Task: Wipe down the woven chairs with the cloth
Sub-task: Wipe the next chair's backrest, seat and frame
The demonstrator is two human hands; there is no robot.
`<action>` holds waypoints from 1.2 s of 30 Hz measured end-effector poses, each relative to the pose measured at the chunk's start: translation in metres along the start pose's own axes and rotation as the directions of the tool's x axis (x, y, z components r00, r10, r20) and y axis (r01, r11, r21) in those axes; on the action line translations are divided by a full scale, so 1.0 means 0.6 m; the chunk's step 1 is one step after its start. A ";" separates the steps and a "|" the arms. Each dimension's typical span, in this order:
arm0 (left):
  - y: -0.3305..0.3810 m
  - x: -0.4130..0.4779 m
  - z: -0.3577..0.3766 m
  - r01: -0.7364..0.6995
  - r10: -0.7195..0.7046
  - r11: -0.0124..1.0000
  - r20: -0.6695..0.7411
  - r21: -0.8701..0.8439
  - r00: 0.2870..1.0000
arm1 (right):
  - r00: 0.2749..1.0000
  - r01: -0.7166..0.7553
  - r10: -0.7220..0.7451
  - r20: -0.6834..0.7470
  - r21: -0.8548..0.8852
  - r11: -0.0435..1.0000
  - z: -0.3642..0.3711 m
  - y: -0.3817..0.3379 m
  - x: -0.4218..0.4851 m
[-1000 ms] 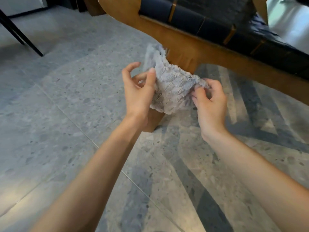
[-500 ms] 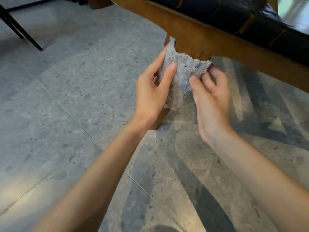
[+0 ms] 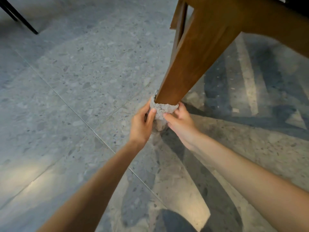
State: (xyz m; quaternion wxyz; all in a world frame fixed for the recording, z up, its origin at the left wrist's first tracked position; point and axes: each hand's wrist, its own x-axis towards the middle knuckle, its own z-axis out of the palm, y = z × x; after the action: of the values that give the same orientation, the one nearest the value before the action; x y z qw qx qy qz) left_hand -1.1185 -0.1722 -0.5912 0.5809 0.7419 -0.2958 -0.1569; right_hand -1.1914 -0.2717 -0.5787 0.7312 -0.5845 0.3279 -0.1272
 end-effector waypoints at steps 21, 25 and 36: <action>0.274 0.009 0.058 -0.233 0.093 0.955 -0.567 -0.181 0.818 | 0.731 0.509 -0.593 -0.338 -0.309 0.804 -0.051 -0.207 -0.137; 0.316 0.000 0.047 -0.245 0.036 0.926 -0.577 -0.288 0.816 | 0.630 0.568 -0.721 -0.287 -0.463 0.681 -0.057 -0.229 -0.185; 0.393 0.015 -0.045 -0.420 0.065 0.876 -0.806 -0.235 0.588 | 0.526 0.616 -0.813 0.250 -0.771 0.161 -0.001 -0.341 -0.213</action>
State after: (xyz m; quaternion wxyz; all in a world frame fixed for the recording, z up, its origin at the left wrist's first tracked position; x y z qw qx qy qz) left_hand -1.1562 -0.1923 -0.3576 0.8058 0.5503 -0.0772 0.2049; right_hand -1.2479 -0.2575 -0.3446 0.1961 -0.9045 0.1081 -0.3630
